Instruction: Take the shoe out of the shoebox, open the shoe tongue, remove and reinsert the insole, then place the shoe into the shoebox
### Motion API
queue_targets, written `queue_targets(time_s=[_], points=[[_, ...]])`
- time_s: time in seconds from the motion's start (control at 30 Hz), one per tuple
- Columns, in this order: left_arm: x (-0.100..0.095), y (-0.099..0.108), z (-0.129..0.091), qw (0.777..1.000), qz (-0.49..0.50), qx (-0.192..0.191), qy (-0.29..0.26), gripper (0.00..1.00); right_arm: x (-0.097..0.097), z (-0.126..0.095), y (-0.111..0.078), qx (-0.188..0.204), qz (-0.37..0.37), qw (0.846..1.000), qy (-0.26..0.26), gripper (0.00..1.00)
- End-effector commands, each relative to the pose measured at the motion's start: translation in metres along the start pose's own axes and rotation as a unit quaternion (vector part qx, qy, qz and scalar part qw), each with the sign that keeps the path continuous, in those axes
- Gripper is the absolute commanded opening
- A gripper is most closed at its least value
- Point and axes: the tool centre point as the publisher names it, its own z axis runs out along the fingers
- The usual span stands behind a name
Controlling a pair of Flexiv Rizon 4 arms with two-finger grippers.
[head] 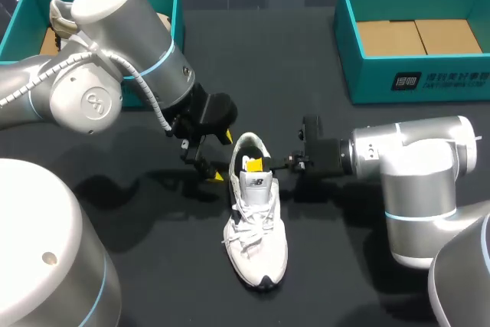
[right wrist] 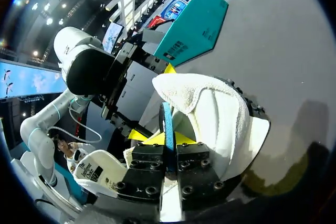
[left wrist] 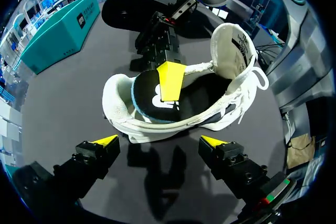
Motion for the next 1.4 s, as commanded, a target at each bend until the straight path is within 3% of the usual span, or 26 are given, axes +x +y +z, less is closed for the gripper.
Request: queue_targets(time_s=[0.03,0.23,0.27,0.3,0.43,0.8,0.93,1.17,1.2,1.23,1.27,1.4], points=[[0.000,0.000,0.000,1.000,0.001,-0.001,0.000,1.00,0.000,0.004,-0.013,0.021,0.008,1.000,-0.012,0.00],[0.000,0.000,0.000,1.000,0.001,-0.001,0.000,1.00,0.005,0.006,-0.007,0.021,-0.007,1.000,-0.012,0.00],[0.000,0.000,0.000,1.000,0.001,-0.001,0.000,1.00,0.006,0.006,-0.004,0.017,-0.013,1.000,-0.011,0.06],[0.000,0.000,0.000,1.000,0.001,-0.001,0.000,1.00,0.007,0.005,-0.001,0.013,-0.021,1.000,-0.010,0.21],[0.000,0.000,0.000,1.000,0.001,-0.001,0.000,1.00,0.012,0.002,0.009,-0.002,-0.052,0.999,-0.007,0.38],[0.000,0.000,0.000,1.000,0.001,-0.001,0.000,1.00,0.017,-0.004,0.026,-0.021,-0.099,0.995,0.000,0.38],[0.000,0.000,0.000,1.000,0.001,-0.001,0.000,1.00,0.015,-0.003,0.031,-0.024,-0.109,0.994,0.003,0.45],[0.000,0.000,0.000,1.000,0.001,-0.001,0.000,1.00,-0.003,0.002,0.036,-0.018,-0.094,0.995,-0.004,0.39],[0.000,0.000,0.000,1.000,0.001,-0.001,0.000,1.00,-0.005,0.002,0.035,-0.017,-0.089,0.996,-0.008,0.35],[0.000,0.000,0.000,1.000,0.001,-0.001,0.000,1.00,-0.008,0.003,0.034,-0.016,-0.085,0.996,-0.011,0.22],[0.000,0.000,0.000,1.000,0.001,-0.001,0.000,1.00,-0.010,0.003,0.033,-0.014,-0.080,0.997,-0.011,0.00],[0.000,0.000,0.000,1.000,0.001,-0.001,0.000,1.00,-0.012,0.005,0.023,-0.006,-0.064,0.998,-0.016,0.00]])
